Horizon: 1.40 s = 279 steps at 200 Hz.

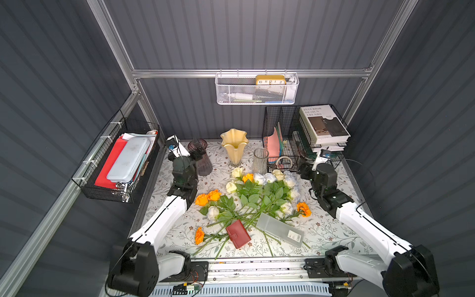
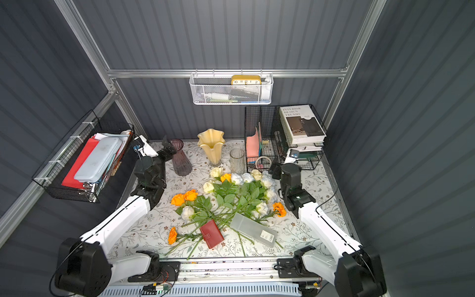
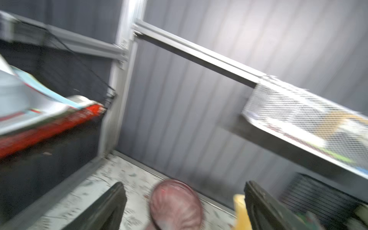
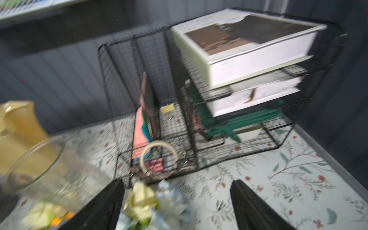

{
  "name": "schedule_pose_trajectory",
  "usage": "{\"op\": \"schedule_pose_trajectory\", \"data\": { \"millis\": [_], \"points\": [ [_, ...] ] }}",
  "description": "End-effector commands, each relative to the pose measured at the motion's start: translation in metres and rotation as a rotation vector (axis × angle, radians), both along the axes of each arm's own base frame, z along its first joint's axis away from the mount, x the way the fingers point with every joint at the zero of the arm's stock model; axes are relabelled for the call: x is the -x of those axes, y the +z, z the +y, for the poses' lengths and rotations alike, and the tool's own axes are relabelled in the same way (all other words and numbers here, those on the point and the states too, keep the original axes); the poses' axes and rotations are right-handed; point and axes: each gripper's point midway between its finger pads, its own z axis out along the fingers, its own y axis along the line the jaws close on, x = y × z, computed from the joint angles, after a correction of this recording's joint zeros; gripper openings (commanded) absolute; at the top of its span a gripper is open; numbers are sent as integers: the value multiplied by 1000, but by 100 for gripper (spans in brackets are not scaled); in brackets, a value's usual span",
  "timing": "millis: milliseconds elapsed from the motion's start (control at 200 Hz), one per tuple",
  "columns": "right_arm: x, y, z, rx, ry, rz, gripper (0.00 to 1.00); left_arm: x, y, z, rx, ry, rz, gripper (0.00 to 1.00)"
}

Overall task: Arrange the flowers in different vases according to their colors
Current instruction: Pick up the distractor from the center of the board.

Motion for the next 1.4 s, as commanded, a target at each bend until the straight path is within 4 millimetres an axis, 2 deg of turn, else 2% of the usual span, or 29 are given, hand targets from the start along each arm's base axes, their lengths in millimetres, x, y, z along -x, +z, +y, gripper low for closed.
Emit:
{"op": "schedule_pose_trajectory", "data": {
  "millis": [0, 60, 120, 245, 290, 365, 425, 510, 645, 750, 856, 1196, 1391],
  "points": [
    [51, -57, 34, 64, 65, 331, 88, 42, -102, -88, 78, -306, 456, 97],
    [75, -70, 42, 51, 73, 431, 88, 72, -130, -119, 102, -385, 612, 99],
    [95, -82, 49, -13, 112, 496, 88, 99, -154, -130, 125, -402, 749, 99],
    [127, -99, 40, -75, 105, 547, 88, 148, -165, -156, 149, -522, 867, 99],
    [135, -105, 35, -77, 101, 566, 88, 161, -178, -161, 131, -528, 927, 99],
    [145, -112, 30, -75, 103, 598, 88, 180, -210, -165, 61, -508, 1057, 99],
    [150, -115, 27, -63, 101, 612, 88, 193, -229, -173, 8, -515, 1120, 99],
    [152, -117, 26, -50, 98, 629, 88, 211, -241, -188, -48, -553, 1179, 99],
    [158, -123, 37, -22, 170, 682, 88, 237, -260, -189, -140, -530, 1289, 99],
    [157, -129, 42, -13, 188, 701, 88, 251, -269, -193, -160, -535, 1343, 99],
    [154, -133, 47, -11, 200, 707, 89, 256, -269, -193, -182, -523, 1374, 99],
    [144, -149, 61, 9, 230, 723, 89, 272, -283, -173, -263, -472, 1483, 90],
    [136, -149, 72, 16, 264, 722, 89, 267, -314, -176, -336, -435, 1518, 92]
  ]
}}
